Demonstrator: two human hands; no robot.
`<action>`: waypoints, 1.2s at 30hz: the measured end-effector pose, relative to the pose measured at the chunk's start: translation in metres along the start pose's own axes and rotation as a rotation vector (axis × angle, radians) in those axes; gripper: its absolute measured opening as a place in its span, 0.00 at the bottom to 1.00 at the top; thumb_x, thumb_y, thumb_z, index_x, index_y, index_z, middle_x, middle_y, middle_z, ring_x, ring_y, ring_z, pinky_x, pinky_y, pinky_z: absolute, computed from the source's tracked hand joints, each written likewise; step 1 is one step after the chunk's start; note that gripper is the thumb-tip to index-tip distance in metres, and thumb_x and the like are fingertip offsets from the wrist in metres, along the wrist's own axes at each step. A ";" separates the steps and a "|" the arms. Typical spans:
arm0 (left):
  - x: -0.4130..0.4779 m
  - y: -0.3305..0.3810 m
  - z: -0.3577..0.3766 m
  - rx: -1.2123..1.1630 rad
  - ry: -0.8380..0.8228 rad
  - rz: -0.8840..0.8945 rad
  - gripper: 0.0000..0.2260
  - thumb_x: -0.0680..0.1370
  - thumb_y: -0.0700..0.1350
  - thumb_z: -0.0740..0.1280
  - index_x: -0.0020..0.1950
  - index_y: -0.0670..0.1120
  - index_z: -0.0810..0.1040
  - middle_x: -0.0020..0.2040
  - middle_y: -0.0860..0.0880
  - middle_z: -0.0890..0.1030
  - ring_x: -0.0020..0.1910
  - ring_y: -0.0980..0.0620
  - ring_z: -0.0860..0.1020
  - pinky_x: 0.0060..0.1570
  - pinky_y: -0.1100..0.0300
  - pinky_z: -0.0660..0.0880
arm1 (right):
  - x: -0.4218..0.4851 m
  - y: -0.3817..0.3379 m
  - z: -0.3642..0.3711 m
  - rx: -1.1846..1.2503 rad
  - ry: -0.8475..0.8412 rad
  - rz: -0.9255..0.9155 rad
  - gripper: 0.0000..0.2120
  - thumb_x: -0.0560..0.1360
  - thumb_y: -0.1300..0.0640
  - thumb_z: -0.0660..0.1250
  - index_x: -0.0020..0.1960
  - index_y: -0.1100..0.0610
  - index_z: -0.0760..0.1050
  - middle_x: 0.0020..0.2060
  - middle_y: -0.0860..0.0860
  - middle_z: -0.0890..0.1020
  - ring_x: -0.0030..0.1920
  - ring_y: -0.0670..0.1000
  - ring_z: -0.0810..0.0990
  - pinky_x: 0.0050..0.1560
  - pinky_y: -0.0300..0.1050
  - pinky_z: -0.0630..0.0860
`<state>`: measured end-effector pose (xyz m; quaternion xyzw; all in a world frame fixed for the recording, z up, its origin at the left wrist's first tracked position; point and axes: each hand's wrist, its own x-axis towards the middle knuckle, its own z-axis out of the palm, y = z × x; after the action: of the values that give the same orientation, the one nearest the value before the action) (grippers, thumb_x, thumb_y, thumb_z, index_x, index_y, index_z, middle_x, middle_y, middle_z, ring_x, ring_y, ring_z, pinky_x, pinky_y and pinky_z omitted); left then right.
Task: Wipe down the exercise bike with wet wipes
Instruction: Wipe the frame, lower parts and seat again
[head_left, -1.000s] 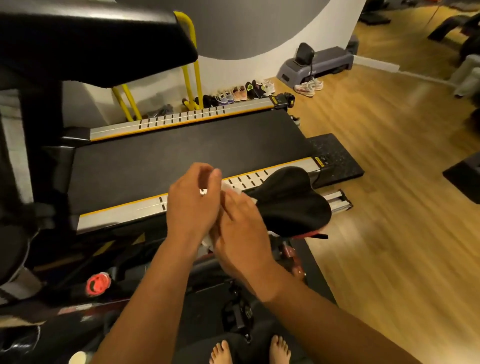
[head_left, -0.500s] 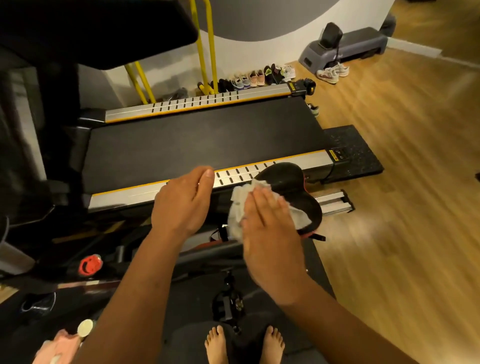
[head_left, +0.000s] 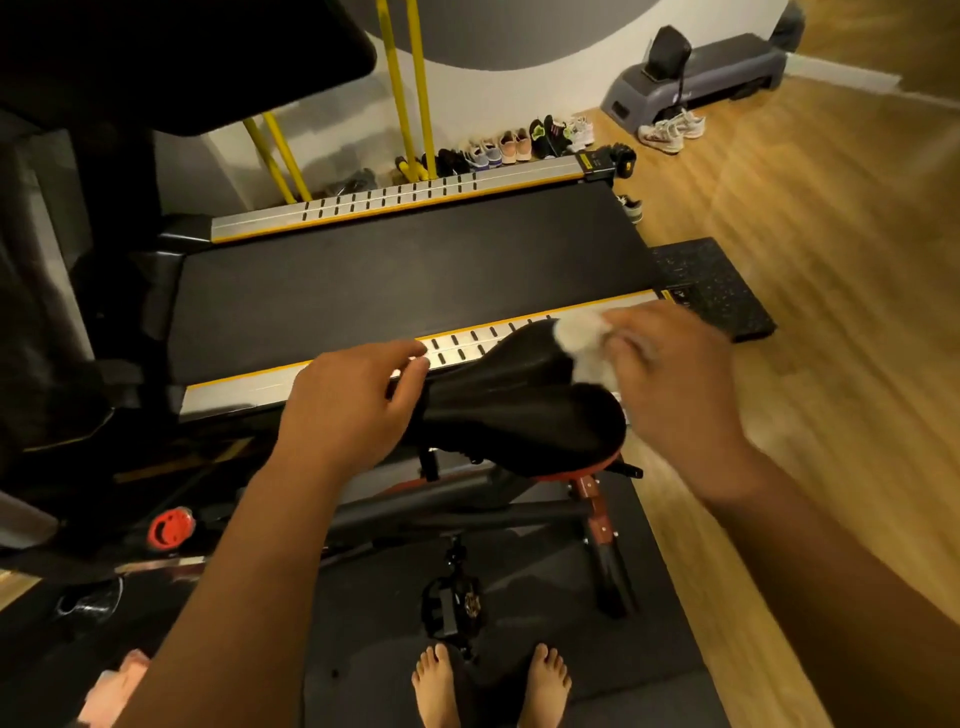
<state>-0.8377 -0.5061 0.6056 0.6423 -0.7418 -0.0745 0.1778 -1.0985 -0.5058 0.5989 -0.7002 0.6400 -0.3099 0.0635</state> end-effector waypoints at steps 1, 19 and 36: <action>0.000 0.011 -0.001 0.032 -0.005 0.092 0.15 0.80 0.50 0.57 0.57 0.50 0.81 0.49 0.48 0.85 0.46 0.43 0.82 0.42 0.53 0.76 | -0.010 -0.019 0.012 0.022 -0.124 -0.079 0.11 0.75 0.63 0.64 0.55 0.59 0.81 0.52 0.53 0.80 0.51 0.49 0.76 0.54 0.34 0.67; -0.001 0.039 0.029 -0.349 -0.009 -0.087 0.28 0.68 0.42 0.55 0.67 0.54 0.74 0.59 0.57 0.81 0.60 0.56 0.79 0.61 0.48 0.76 | 0.010 0.019 0.014 0.090 -0.422 -0.343 0.14 0.72 0.63 0.60 0.49 0.58 0.84 0.48 0.54 0.80 0.50 0.52 0.77 0.51 0.39 0.71; -0.004 0.040 0.027 -0.447 -0.010 -0.070 0.26 0.71 0.31 0.59 0.66 0.48 0.76 0.58 0.54 0.82 0.59 0.57 0.79 0.63 0.51 0.76 | 0.016 0.068 -0.012 -0.024 -0.179 -0.102 0.09 0.69 0.71 0.68 0.43 0.62 0.84 0.43 0.56 0.79 0.42 0.54 0.80 0.46 0.38 0.71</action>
<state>-0.8844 -0.4989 0.5939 0.6121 -0.6848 -0.2463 0.3093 -1.1633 -0.5293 0.5811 -0.7573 0.5993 -0.2413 0.0959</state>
